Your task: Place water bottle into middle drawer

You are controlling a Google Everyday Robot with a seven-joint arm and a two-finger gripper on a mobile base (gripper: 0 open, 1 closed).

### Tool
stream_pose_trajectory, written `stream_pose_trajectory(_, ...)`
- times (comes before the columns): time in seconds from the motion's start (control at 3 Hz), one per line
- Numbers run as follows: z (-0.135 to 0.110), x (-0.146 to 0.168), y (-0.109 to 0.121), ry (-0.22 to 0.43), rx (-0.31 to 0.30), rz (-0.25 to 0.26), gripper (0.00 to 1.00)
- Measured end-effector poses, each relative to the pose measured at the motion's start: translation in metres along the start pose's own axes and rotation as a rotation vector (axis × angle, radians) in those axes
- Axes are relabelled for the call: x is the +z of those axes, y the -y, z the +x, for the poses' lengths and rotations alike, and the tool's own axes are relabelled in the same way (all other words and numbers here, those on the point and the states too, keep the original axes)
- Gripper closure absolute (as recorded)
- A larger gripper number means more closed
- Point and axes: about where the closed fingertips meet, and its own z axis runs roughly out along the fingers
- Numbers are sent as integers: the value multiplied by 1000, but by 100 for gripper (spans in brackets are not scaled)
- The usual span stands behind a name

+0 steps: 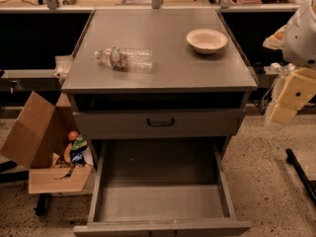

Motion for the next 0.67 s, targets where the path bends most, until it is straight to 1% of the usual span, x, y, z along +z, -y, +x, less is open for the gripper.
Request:
stream_pose_trajectory(0.33, 0, 0, 0, 1, 0, 0, 0)
stream_pose_trajectory(0.67, -20, 10, 31, 77, -27, 36, 0)
